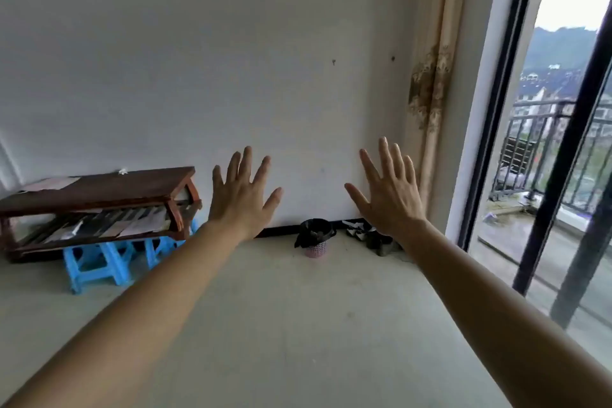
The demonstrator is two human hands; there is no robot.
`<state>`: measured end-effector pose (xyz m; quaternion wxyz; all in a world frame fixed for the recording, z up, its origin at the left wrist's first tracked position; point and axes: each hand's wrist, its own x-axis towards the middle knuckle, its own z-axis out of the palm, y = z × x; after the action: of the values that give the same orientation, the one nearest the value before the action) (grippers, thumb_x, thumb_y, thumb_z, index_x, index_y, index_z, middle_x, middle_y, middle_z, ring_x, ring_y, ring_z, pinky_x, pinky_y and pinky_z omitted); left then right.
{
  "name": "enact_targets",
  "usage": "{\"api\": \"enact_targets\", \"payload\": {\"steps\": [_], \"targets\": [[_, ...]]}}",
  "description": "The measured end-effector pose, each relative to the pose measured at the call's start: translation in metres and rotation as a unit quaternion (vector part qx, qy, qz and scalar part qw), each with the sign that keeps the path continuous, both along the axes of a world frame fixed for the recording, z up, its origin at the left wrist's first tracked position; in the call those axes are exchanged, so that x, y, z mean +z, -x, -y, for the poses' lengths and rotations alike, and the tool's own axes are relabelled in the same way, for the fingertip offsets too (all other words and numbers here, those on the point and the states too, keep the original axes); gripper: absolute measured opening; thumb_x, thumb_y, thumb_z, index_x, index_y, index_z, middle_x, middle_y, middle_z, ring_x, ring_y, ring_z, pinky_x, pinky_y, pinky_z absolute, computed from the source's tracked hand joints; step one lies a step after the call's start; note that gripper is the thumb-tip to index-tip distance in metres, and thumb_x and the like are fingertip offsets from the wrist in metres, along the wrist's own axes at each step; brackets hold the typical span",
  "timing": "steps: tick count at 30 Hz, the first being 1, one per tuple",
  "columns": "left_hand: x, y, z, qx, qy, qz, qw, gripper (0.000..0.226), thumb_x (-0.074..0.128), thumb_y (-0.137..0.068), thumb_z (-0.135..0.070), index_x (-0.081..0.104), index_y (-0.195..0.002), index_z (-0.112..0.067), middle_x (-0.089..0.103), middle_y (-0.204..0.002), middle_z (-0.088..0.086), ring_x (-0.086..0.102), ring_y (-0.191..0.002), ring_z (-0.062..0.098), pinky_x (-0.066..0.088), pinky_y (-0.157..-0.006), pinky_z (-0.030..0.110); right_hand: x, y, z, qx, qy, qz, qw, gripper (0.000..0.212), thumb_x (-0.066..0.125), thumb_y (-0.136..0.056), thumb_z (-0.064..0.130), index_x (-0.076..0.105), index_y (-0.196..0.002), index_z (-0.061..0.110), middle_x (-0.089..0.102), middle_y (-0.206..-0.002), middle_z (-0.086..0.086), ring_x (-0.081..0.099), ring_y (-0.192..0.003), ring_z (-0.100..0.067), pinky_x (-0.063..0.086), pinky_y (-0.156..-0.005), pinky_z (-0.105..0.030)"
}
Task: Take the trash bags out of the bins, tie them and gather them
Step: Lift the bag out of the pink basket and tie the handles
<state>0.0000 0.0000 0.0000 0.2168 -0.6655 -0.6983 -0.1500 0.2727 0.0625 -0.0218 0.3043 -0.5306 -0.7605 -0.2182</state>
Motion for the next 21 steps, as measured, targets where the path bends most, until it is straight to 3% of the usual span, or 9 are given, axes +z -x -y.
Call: {"api": "enact_targets", "payload": {"steps": [6,13,18,21], "targets": [[-0.064,0.079,-0.09,0.035,0.04,0.013,0.998,0.07,0.022,-0.101,-0.057,0.004,-0.159,-0.023,-0.004,-0.167,0.014,0.003,-0.153,0.033,0.009,-0.121,0.056,-0.068,0.064,-0.111,0.0,0.07,0.046,0.996,0.076,0.026,-0.098,0.065,0.016,-0.158,0.02,0.003,-0.165,-0.018,0.006,-0.152,-0.037,0.01,-0.123,-0.051],[-0.09,0.146,-0.241,0.028,0.08,0.076,0.993,0.069,0.02,-0.102,-0.056,0.005,-0.159,-0.019,-0.003,-0.167,0.014,0.005,-0.153,0.031,0.014,-0.121,0.054,-0.087,0.122,-0.253,0.001,0.132,0.088,0.987,0.073,0.025,-0.098,0.063,0.023,-0.156,0.02,0.013,-0.164,-0.017,0.016,-0.15,-0.037,0.016,-0.122,-0.049],[-0.114,0.149,-0.351,-0.002,0.129,0.069,0.989,0.07,0.021,-0.101,-0.056,0.008,-0.159,-0.018,0.001,-0.166,0.015,0.01,-0.152,0.031,0.022,-0.117,0.053,-0.104,0.111,-0.337,-0.019,0.157,0.095,0.983,0.067,0.032,-0.098,0.06,0.035,-0.15,0.017,0.025,-0.16,-0.018,0.027,-0.145,-0.037,0.027,-0.117,-0.05],[-0.133,0.137,-0.42,-0.018,0.159,0.066,0.985,0.07,0.018,-0.101,-0.057,0.005,-0.159,-0.019,0.0,-0.166,0.014,0.008,-0.152,0.03,0.022,-0.118,0.051,-0.124,0.09,-0.396,-0.046,0.173,0.089,0.98,0.069,0.027,-0.097,0.061,0.037,-0.149,0.017,0.028,-0.158,-0.018,0.028,-0.144,-0.036,0.028,-0.116,-0.049]]}}
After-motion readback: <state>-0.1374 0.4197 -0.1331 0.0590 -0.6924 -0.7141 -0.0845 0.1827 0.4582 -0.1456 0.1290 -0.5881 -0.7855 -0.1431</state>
